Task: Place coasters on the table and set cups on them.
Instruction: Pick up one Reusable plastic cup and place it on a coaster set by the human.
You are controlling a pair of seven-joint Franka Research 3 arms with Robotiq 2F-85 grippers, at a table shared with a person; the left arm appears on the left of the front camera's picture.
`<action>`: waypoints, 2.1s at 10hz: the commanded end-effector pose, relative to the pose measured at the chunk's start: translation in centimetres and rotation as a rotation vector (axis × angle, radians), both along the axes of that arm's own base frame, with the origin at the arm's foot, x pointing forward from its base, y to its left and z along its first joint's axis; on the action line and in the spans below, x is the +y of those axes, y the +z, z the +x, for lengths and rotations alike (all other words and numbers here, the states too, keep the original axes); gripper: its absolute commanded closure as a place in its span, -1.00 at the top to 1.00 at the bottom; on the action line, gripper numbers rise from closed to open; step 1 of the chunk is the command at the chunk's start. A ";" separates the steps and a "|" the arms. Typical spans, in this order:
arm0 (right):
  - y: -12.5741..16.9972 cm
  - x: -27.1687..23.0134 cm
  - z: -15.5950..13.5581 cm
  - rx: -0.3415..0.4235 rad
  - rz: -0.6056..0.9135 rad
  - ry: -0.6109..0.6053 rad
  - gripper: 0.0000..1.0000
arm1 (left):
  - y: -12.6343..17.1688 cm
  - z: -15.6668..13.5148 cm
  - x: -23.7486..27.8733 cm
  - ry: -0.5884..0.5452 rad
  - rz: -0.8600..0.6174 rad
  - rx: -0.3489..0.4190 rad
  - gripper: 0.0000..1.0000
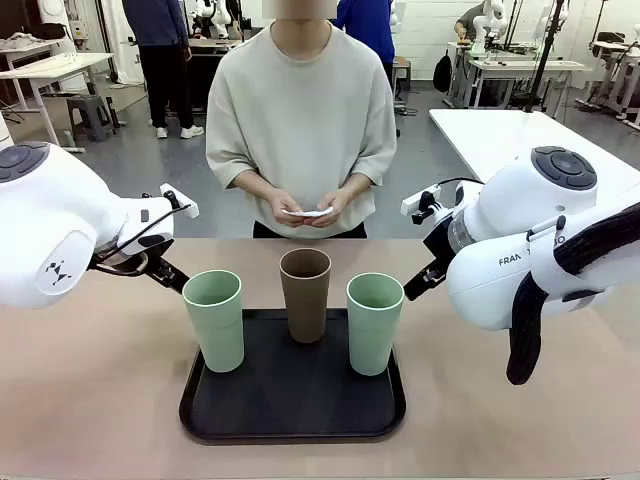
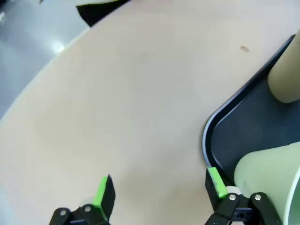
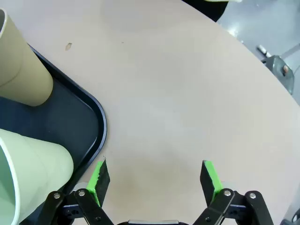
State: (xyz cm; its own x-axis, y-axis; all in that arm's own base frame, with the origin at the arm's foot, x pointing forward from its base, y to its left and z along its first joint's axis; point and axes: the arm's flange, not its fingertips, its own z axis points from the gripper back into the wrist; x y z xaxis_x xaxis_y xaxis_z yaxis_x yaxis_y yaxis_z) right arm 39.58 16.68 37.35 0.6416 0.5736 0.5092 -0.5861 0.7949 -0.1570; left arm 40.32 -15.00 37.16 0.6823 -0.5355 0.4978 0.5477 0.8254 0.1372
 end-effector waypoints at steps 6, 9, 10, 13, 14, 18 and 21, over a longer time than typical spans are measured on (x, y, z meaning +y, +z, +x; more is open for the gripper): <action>0.0 0.0 0.0 0.000 0.000 0.000 1.00 | 0.0 0.0 0.0 0.000 0.000 0.000 1.00; 0.0 0.0 0.0 0.000 0.000 0.000 1.00 | 0.0 0.0 0.0 0.000 0.000 0.000 1.00; 0.0 0.0 0.0 0.000 0.000 0.000 1.00 | 0.0 0.0 0.0 0.000 0.000 0.000 1.00; 0.0 0.0 0.0 0.000 0.000 0.000 1.00 | 0.0 0.0 0.0 0.000 0.000 0.000 1.00; 0.0 0.0 0.0 0.000 0.000 0.000 1.00 | 0.0 0.0 0.0 0.000 0.000 0.000 1.00; 8.7 -3.3 -0.3 0.069 0.006 -0.268 1.00 | 8.6 -0.1 2.1 0.039 0.028 -0.081 1.00; 11.5 -3.4 -6.0 0.286 -0.085 -0.218 1.00 | 13.9 -6.3 2.9 0.040 0.024 0.168 1.00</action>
